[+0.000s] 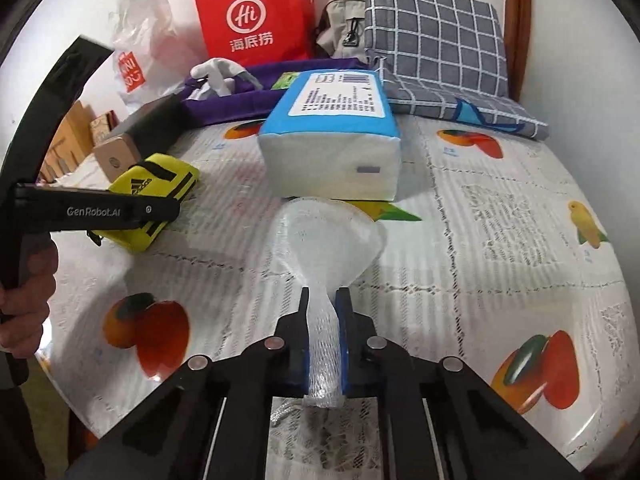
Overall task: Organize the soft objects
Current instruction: 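Carry the yellow pouch with left while right carries the mesh bag toward the towel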
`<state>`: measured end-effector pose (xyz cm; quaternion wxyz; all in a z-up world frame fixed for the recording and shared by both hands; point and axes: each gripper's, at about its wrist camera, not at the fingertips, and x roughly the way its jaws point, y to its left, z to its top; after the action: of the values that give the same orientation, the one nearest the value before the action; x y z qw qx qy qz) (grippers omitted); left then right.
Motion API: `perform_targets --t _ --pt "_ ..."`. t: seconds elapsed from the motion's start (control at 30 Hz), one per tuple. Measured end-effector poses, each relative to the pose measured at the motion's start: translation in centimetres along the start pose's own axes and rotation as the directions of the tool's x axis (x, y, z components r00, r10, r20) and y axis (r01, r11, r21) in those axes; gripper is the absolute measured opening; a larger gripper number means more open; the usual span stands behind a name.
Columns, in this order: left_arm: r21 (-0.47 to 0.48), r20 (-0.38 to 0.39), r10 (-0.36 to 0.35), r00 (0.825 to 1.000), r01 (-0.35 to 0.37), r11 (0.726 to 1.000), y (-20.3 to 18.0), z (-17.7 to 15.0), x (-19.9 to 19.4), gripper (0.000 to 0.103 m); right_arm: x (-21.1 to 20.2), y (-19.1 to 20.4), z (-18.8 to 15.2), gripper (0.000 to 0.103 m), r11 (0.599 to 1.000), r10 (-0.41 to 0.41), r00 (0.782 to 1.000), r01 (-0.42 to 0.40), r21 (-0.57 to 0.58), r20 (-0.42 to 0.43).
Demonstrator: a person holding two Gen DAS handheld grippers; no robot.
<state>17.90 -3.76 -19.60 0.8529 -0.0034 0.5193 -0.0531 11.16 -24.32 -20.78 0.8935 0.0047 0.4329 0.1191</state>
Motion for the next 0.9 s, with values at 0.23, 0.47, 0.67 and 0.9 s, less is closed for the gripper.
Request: perform_targets --t 0.23,0.47,0.67,0.9 --pt "-0.086 0.013 -0.024 1.0 0.025 0.996 3.3 -1.7 -2.2 0.043 -1.6 0.3 0.4 0.008 0.999 0.029 1.0 -0.029 0.019 0.005" --pt "-0.123 0.066 -0.036 0.997 0.044 0.991 5.0 -1.8 -5.4 0.043 -3.9 0.8 1.9 0.008 0.994 0.094 0.995 -0.095 0.045 0.033" --pt "-0.144 0.112 -0.046 0.993 0.062 0.988 6.3 -0.7 -8.0 0.043 -5.9 1.7 4.2 0.008 0.995 0.097 0.993 -0.099 0.02 0.072" --pt "-0.15 0.16 -0.041 0.986 0.065 0.987 7.2 1.1 -10.1 0.044 -6.9 2.6 7.3 0.008 0.995 0.101 0.99 -0.102 0.008 0.097"
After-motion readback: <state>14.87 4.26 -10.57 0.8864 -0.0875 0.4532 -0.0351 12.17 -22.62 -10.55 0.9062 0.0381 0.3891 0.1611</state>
